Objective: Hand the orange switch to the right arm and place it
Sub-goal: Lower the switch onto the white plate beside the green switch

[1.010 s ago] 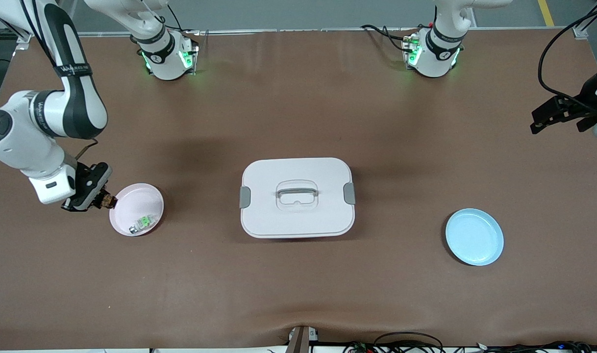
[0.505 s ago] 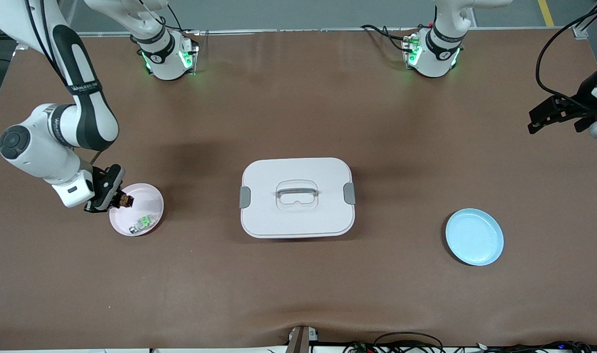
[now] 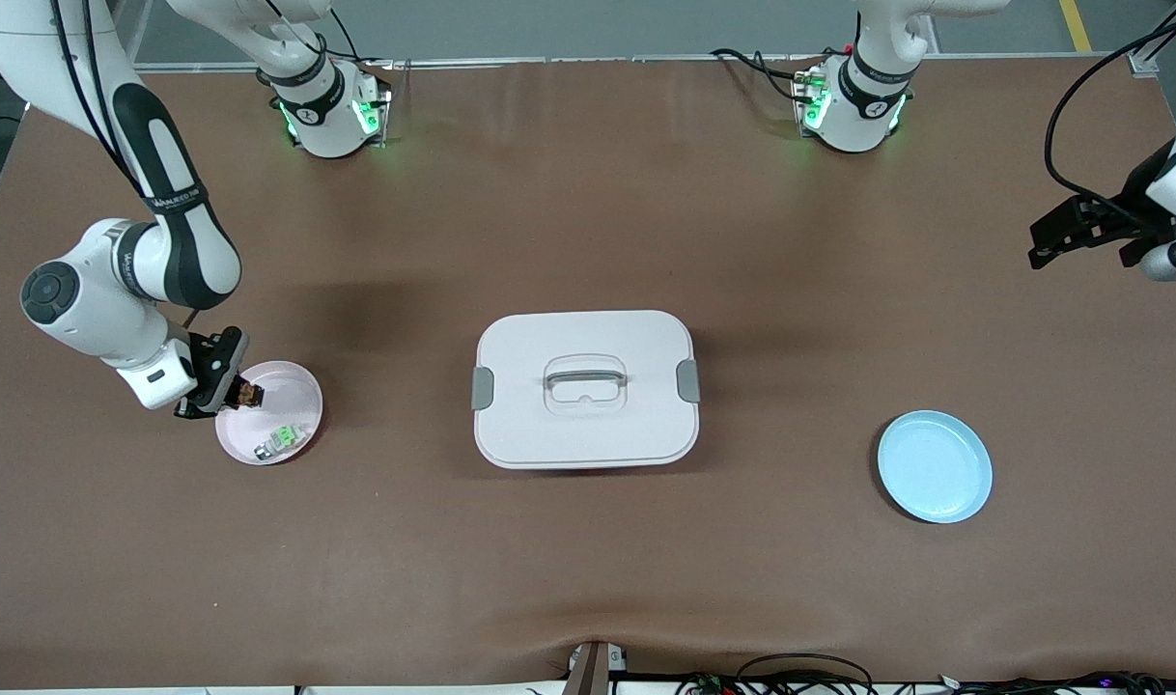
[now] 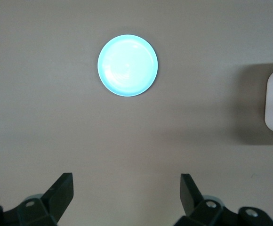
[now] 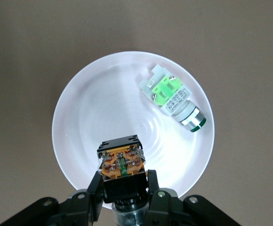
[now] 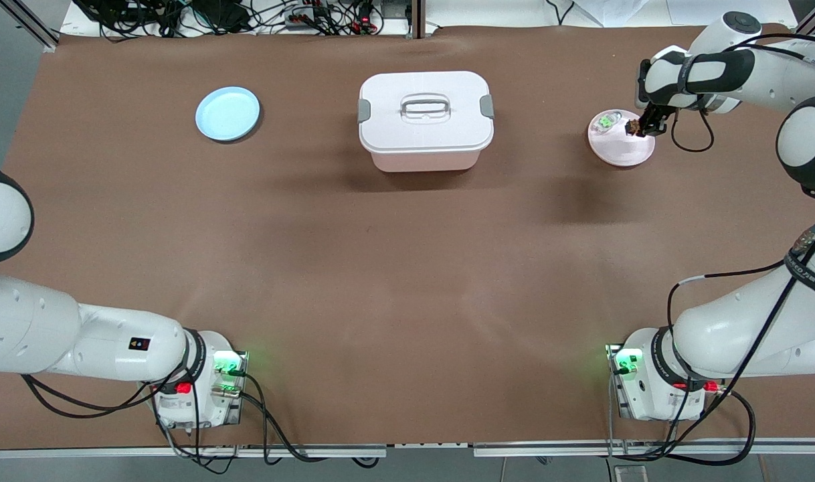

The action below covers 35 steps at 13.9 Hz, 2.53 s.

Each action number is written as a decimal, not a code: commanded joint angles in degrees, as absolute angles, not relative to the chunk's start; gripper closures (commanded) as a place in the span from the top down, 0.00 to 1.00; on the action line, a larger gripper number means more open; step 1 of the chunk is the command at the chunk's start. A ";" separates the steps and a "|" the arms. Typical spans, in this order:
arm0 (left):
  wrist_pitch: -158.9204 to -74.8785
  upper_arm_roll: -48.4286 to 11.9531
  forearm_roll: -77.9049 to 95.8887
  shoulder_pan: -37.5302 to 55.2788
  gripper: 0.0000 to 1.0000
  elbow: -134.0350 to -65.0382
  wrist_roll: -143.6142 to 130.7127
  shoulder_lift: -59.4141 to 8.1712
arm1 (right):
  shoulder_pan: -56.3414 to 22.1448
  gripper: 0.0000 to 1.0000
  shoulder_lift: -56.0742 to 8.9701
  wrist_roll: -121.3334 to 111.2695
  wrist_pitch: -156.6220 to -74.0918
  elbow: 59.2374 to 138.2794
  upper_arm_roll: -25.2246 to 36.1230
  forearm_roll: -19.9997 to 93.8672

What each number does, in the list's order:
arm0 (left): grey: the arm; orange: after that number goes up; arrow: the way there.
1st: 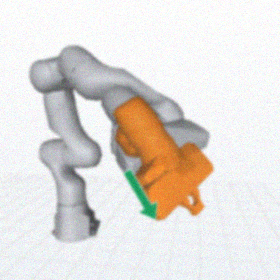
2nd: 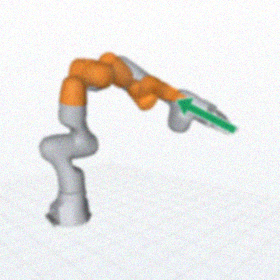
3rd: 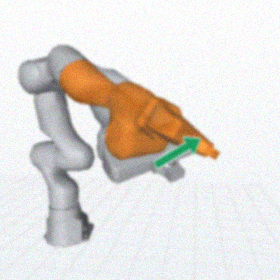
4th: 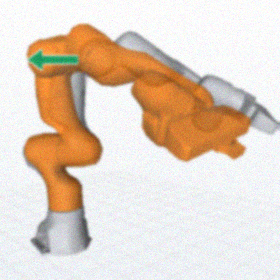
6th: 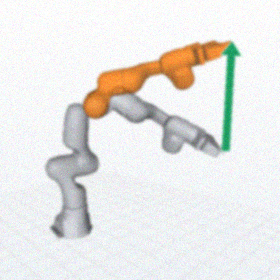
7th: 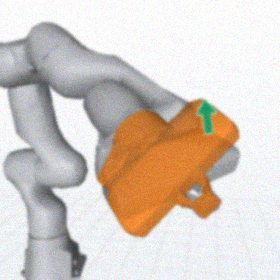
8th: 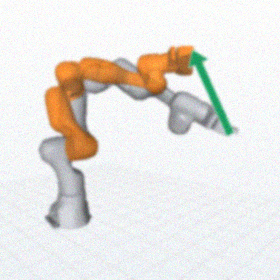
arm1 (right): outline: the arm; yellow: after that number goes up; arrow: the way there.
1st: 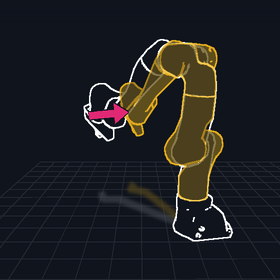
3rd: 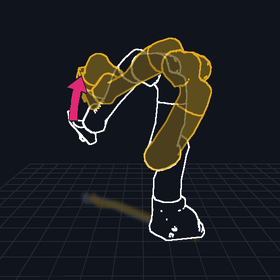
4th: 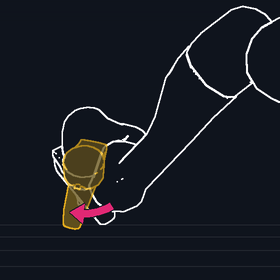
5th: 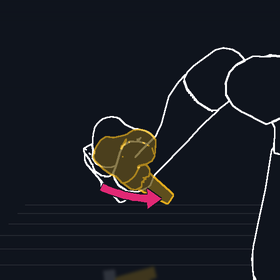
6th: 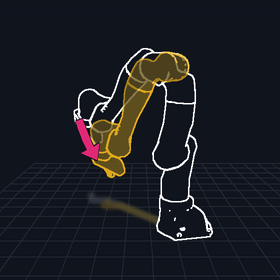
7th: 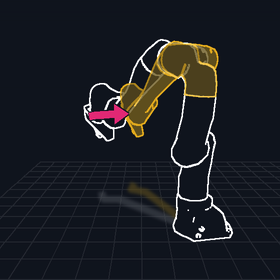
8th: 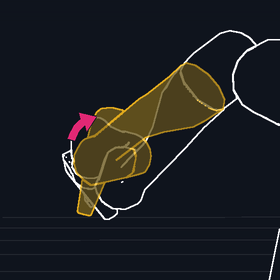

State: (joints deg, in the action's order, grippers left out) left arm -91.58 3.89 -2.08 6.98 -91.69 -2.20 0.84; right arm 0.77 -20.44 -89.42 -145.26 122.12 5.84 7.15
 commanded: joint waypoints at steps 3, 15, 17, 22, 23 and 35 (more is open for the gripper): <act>-91.76 3.43 -1.93 6.51 1.00 -92.02 -1.67 2.54 | 1.50 0.00 -23.11 -91.23 -146.25 120.50 5.10 8.00; -90.88 3.43 -1.93 6.33 1.00 -92.72 -1.32 3.60 | 1.05 0.00 -27.16 -92.90 -148.71 119.71 4.83 8.00; -90.97 3.34 -1.93 6.42 1.00 -92.72 -1.32 3.43 | 0.88 0.00 -27.59 -92.90 -148.80 119.71 4.83 8.00; -91.41 3.34 -2.02 6.42 1.00 -92.64 -1.32 3.08 | 0.62 0.00 -28.12 -92.90 -149.68 119.71 4.83 8.09; -91.41 3.43 -2.02 6.42 1.00 -92.64 -1.32 2.99 | 0.53 0.00 -28.12 -92.90 -149.68 119.71 4.83 8.09; -92.20 3.34 -1.93 6.86 1.00 -92.55 -1.41 2.90 | 2.19 1.00 -23.04 -79.73 -121.84 107.16 5.36 7.39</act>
